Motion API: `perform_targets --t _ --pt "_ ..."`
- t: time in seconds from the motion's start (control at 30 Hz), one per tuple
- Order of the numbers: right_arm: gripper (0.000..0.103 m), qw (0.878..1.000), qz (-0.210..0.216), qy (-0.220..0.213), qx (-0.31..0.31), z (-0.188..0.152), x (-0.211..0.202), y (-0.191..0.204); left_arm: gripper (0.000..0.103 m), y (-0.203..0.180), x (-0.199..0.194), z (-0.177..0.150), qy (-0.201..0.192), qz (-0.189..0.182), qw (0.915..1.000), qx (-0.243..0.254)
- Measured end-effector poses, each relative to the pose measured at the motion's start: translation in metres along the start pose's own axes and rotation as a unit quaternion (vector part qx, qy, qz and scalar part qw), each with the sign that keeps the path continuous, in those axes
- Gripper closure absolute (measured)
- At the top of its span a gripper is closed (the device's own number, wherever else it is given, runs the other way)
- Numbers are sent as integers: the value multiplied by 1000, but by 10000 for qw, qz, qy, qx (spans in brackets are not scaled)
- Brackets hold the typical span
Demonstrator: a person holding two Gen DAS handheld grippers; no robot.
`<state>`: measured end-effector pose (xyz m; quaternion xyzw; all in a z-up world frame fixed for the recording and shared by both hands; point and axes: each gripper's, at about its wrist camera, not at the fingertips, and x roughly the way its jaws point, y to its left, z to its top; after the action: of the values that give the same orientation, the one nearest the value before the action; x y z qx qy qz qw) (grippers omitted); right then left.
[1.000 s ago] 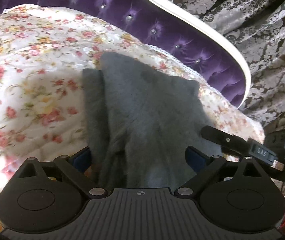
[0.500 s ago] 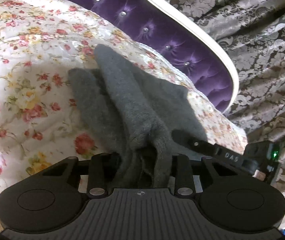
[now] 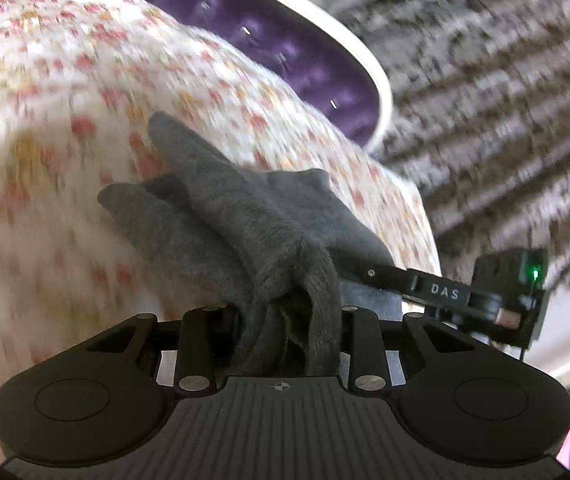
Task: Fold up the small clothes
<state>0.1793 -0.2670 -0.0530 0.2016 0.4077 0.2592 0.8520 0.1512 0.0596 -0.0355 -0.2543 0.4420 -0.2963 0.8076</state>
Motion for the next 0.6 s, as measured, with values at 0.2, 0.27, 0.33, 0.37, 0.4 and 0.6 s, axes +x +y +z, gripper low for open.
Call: perform_targets --t 0.2,0.27,0.33,0.37,0.4,0.6 --pt "58 9999 -120 60 -55 -73 -34 10 71 -5 -19 -73 38 161 9998 81" --pt "52 9994 -281 -80 -167 -89 -39 14 69 -3 -25 -91 -62 383 9991 167" --pt "48 9978 -481 -298 -341 -101 -44 19 66 2 -29 -103 -193 650 9975 216" --pt "45 9964 -610 -416 -425 -106 -45 21 61 4 -31 -107 -262 751 9966 208" --pt "42 9946 -743 -529 -491 -111 -45 23 59 7 -33 -111 -350 837 9957 159" --pt "34 9867 -1149 -988 -584 -133 -62 27 57 -6 -59 -130 -845 1305 9865 512"
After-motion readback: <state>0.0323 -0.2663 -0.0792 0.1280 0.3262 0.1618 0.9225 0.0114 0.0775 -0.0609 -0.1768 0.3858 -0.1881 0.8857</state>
